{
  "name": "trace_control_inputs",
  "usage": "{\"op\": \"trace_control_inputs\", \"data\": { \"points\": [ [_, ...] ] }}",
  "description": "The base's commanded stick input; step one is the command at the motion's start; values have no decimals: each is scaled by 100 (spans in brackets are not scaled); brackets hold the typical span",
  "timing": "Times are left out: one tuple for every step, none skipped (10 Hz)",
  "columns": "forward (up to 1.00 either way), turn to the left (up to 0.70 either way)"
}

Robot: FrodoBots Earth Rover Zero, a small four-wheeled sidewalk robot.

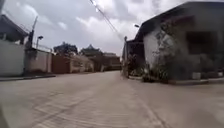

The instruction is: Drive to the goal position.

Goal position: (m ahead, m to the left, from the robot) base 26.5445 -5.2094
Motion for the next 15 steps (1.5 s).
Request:
{"op": "trace_control_inputs", "data": {
  "points": [
    [50, 1],
    [50, 1],
    [50, 1],
    [50, 1],
    [50, 1],
    [50, 1],
    [50, 1],
    [50, 1],
    [50, 1],
    [50, 1],
    [50, 1],
    [50, 1],
    [50, 1],
    [50, 1],
    [50, 1]
  ]
}}
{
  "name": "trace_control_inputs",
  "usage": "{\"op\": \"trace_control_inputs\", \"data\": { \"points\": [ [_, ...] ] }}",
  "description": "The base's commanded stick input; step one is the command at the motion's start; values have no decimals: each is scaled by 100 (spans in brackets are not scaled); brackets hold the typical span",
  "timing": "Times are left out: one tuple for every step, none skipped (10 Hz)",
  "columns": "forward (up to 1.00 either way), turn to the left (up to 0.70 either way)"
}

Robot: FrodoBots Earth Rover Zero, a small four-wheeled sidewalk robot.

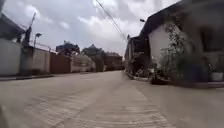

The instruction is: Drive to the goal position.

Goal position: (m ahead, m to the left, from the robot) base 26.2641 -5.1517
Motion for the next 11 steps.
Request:
{"op": "trace_control_inputs", "data": {
  "points": [
    [50, 1],
    [50, 1],
    [50, 1],
    [50, 1],
    [50, 1],
    [50, 1],
    [50, 1],
    [50, 1],
    [50, 1],
    [50, 1],
    [50, 1]
  ]
}}
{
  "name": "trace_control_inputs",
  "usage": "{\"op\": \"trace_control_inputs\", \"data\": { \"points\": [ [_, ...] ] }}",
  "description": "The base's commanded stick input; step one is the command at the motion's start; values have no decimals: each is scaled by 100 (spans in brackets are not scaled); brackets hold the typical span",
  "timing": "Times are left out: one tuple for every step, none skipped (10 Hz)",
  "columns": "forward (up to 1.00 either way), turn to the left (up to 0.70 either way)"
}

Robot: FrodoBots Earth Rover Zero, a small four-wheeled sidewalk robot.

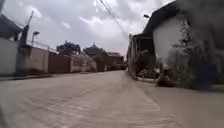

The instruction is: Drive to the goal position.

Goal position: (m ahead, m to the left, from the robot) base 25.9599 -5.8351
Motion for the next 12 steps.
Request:
{"op": "trace_control_inputs", "data": {
  "points": [
    [50, 1],
    [50, 1],
    [50, 1],
    [50, 1],
    [50, 1],
    [50, 1],
    [50, 1],
    [50, 1],
    [50, 1],
    [50, 1],
    [50, 1],
    [50, 1]
  ]
}}
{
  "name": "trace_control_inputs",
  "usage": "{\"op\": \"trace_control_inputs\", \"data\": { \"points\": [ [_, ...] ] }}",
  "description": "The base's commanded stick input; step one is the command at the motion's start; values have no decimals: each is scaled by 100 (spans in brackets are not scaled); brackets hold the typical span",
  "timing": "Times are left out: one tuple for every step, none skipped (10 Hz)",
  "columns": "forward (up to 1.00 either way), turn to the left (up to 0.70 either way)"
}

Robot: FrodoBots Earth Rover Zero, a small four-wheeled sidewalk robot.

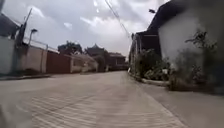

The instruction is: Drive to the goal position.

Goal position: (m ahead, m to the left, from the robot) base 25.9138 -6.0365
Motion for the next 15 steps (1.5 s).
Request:
{"op": "trace_control_inputs", "data": {
  "points": [
    [50, 1],
    [50, 1],
    [50, 1],
    [50, 1],
    [50, 1],
    [50, 1],
    [50, 1],
    [50, 1],
    [50, 1],
    [50, 1],
    [50, 1],
    [50, 1],
    [50, 1],
    [50, 1],
    [50, 1]
  ]
}}
